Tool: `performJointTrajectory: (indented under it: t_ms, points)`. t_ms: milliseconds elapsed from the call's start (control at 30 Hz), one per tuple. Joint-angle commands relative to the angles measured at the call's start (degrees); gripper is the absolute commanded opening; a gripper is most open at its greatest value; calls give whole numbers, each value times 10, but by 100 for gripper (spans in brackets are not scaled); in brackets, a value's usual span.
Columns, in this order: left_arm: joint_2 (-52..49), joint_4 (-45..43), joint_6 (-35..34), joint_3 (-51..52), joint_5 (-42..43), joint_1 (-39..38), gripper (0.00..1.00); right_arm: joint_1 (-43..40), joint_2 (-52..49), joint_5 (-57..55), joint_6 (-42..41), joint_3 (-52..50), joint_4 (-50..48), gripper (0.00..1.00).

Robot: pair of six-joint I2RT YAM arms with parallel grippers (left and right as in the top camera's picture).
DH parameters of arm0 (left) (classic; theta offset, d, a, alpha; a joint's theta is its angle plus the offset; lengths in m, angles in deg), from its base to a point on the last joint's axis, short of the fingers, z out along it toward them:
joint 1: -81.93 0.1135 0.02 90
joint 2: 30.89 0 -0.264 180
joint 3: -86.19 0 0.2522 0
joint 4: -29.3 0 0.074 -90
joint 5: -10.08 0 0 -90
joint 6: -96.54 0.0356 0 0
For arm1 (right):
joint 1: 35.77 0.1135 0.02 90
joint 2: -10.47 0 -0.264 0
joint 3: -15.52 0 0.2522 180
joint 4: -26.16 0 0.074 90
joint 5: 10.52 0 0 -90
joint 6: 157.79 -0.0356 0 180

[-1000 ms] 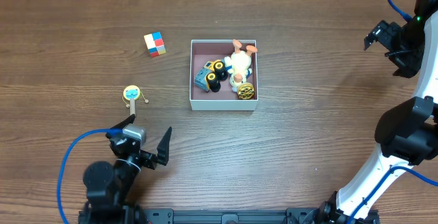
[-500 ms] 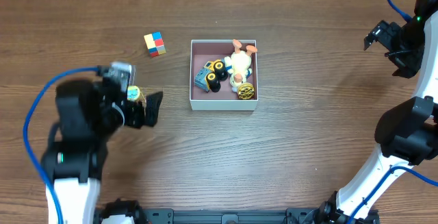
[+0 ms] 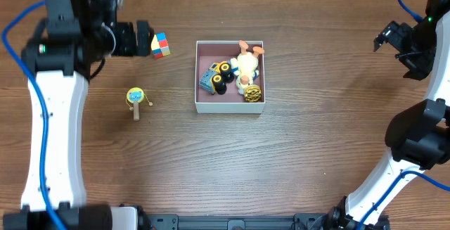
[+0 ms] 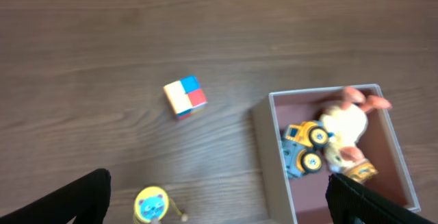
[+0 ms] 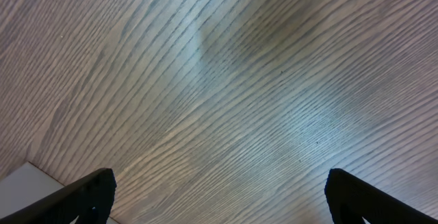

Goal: Pack container
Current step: 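Reach left gripper toward the Rubik's cube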

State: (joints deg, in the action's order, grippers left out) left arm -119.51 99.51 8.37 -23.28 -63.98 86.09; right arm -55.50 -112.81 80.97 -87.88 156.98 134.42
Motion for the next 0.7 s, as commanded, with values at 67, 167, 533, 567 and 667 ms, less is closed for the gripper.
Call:
performJointTrajectory:
  t_ms: [67, 167, 533, 567, 667]
  points:
    - [-144, 107, -10, -179, 10, -1, 100, 2, 10, 1, 0, 1, -1, 100]
    - [-221, 160, -75, -250, -43, -4, 100, 2, 10, 1, 0, 1, -2, 100]
    - [-342, 136, -214, -280, -43, -61, 100, 2, 10, 1, 0, 1, -1, 100]
    - [-349, 130, -215, -280, -37, -64, 100, 2, 10, 1, 0, 1, -2, 100]
    - [-364, 116, -266, -280, -63, -73, 100, 2, 10, 1, 0, 1, -1, 100]
